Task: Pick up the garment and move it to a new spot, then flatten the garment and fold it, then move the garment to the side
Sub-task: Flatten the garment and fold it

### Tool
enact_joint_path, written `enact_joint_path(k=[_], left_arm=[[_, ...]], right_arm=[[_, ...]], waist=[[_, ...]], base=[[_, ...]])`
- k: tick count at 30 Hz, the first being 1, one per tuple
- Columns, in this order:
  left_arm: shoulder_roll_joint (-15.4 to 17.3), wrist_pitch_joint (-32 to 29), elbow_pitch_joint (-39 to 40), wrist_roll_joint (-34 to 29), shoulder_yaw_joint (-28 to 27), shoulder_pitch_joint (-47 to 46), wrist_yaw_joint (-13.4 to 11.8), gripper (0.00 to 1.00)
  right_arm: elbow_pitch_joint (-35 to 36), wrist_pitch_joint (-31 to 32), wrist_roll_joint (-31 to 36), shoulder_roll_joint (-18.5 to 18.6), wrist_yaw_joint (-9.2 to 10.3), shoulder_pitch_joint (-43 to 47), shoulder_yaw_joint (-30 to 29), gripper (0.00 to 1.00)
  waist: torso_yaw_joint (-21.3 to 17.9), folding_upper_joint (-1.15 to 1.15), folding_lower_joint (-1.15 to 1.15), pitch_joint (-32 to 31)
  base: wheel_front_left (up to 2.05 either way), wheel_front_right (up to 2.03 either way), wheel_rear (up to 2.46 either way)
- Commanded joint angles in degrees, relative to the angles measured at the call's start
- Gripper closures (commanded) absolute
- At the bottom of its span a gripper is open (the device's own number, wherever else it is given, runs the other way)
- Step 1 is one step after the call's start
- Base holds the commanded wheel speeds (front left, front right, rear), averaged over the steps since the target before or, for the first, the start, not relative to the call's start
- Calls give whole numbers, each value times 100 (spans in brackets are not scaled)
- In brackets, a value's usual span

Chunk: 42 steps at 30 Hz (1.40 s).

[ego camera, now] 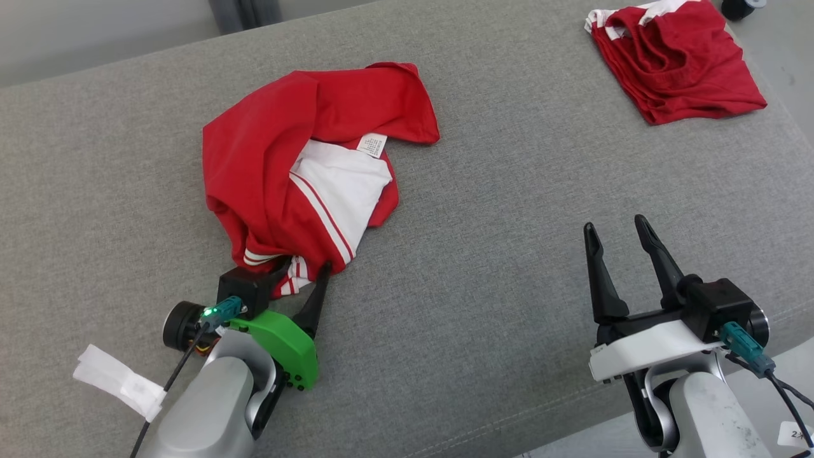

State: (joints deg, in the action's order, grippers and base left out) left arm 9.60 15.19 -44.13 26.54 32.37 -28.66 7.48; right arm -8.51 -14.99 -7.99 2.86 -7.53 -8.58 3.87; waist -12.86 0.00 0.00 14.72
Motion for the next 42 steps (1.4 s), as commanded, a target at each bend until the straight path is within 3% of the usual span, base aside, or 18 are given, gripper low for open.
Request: enact_joint_path(k=[1, 8, 19, 27, 34, 39, 40, 41, 42], left_arm=[[-12, -10, -110, -82, 38, -84, 1, 100], [-6, -5, 364, 20, -199, -66, -4, 100], [389, -5, 1911, -162, -717, 892, -34, 100], [797, -156, 2610, 43, -970, 1892, -345, 100], [1087, -273, 2855, 271, -1224, 2698, -604, 100], [1091, -250, 2793, 371, -1281, 2827, -648, 100], [1074, -219, 2788, 344, -1281, 2785, -664, 65], [1047, -203, 2789, 340, -1289, 2742, -660, 0], [1006, -174, 2793, 352, -1299, 2696, -666, 0]], right_arm=[[28, -25, -26, 6, 9, -66, 3, 0], [-5, -25, -48, 6, 9, 77, -119, 0], [-222, -22, -120, 9, 9, 302, -183, 0], [-305, -22, -198, 9, 9, 418, -176, 0], [-333, -22, -188, 10, 9, 453, -194, 0], [-366, -22, -160, 9, 9, 459, -216, 0], [-377, -22, -154, 9, 9, 459, -218, 0], [-385, -22, -150, 9, 9, 458, -217, 0], [-399, -22, -150, 9, 9, 458, -216, 0]], waist=[[4, 0, 0, 5], [206, 0, 0, -166], [1033, 0, 0, -869], [1481, 0, 0, -1073], [1595, 0, 0, -1035], [1621, 0, 0, -1049], [1626, 0, 0, -1060], [1629, 0, 0, -1072], [1634, 0, 0, -1095]], base=[[0, 0, 0], [0, 0, 0], [0, 0, 0], [0, 0, 0], [0, 0, 0], [0, 0, 0], [0, 0, 0], [0, 0, 0], [0, 0, 0]])
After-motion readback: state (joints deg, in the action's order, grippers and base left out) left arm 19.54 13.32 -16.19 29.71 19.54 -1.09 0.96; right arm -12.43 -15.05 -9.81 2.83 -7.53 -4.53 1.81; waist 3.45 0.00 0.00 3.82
